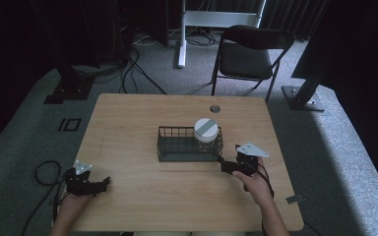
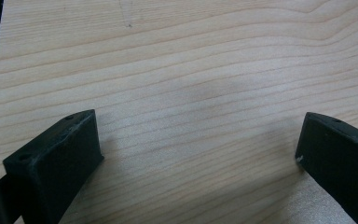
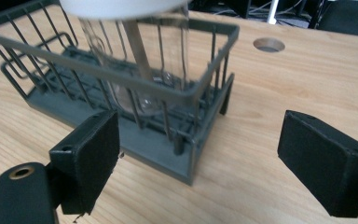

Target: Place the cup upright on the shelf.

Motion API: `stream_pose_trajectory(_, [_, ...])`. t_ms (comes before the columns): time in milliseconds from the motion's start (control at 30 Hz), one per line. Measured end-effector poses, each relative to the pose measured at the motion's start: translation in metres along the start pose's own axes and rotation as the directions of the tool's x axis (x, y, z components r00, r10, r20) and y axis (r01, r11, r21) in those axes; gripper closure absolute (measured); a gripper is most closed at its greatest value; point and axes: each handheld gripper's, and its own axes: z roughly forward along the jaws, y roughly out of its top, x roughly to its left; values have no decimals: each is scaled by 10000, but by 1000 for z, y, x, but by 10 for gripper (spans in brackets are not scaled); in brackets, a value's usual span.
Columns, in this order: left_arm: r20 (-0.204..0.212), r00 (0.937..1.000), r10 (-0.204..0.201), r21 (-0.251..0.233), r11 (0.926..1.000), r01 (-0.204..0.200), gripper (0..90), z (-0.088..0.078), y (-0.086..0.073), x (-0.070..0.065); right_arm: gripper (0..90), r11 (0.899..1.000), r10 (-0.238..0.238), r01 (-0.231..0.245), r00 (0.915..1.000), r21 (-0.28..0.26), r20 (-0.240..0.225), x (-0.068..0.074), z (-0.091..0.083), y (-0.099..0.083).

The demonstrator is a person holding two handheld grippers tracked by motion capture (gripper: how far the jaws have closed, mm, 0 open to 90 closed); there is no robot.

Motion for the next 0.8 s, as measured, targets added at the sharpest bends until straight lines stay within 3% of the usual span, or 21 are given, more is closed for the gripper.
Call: stream_pose_trajectory(800, [-2, 10000, 2, 1, 10000, -2, 1, 0, 0, 0, 124, 9948, 219, -320, 9944, 971, 1031, -31, 2, -36])
